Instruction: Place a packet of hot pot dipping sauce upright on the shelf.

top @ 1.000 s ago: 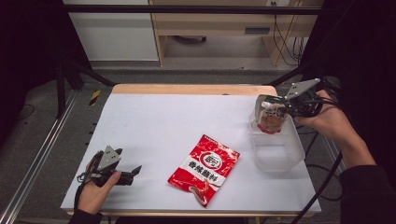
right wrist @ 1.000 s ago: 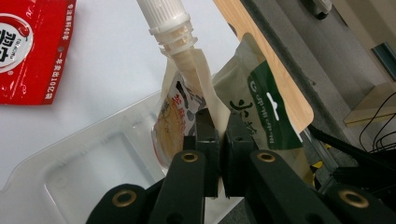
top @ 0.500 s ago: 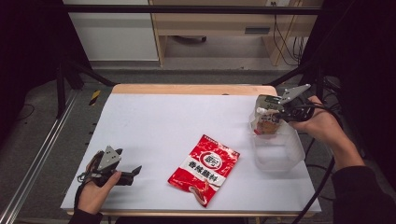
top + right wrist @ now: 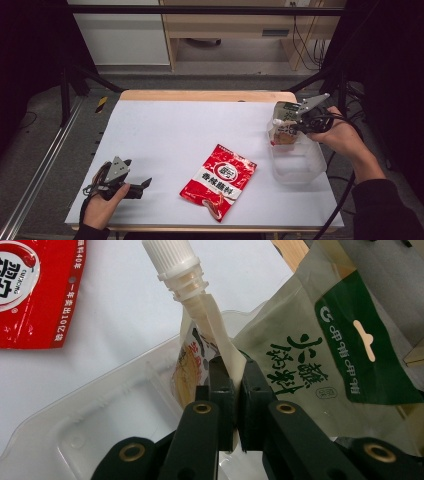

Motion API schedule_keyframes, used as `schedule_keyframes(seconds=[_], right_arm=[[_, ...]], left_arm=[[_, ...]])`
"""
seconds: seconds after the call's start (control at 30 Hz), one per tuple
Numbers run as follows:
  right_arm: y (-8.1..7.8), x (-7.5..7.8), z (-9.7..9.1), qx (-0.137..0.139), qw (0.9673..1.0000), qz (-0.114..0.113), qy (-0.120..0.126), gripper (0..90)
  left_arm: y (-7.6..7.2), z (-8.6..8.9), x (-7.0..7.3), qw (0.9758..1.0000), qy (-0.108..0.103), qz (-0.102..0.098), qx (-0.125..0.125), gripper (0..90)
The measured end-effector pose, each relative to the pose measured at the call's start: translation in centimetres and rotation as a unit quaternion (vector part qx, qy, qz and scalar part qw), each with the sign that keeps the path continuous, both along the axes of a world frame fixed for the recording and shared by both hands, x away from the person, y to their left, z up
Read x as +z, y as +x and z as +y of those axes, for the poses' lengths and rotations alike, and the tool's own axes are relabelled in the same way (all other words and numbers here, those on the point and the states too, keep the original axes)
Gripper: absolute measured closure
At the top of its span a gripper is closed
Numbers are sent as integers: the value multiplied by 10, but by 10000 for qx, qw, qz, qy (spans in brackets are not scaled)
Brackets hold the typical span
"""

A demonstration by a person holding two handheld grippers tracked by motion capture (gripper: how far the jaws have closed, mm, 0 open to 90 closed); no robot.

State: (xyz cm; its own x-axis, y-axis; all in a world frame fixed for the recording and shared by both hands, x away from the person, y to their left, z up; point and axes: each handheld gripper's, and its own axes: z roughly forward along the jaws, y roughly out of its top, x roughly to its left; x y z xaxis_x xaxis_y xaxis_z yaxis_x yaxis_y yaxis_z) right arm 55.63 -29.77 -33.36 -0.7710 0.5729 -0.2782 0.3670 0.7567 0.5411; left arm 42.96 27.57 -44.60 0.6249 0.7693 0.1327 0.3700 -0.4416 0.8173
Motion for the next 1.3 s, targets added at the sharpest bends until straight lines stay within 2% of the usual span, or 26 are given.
schedule_keyframes(seconds=[0.57, 0.8, 1.07, 1.3], right_arm=[[3, -6, 1, -130, 9998, 126, 27, 848], [0, -3, -1, -270, 9994, 101, 182, 731], [-2, -1, -1, -312, 9992, 90, 245, 659], [-7, 5, 1, -464, 9982, -89, 359, 518]], left_arm=[[0, -1, 0, 10000, 4, -4, -15, 46], [-1, -1, 0, 10000, 4, -4, -18, 46], [-1, -1, 0, 10000, 7, -4, -17, 47], [-1, -1, 0, 10000, 10, -9, -25, 46]])
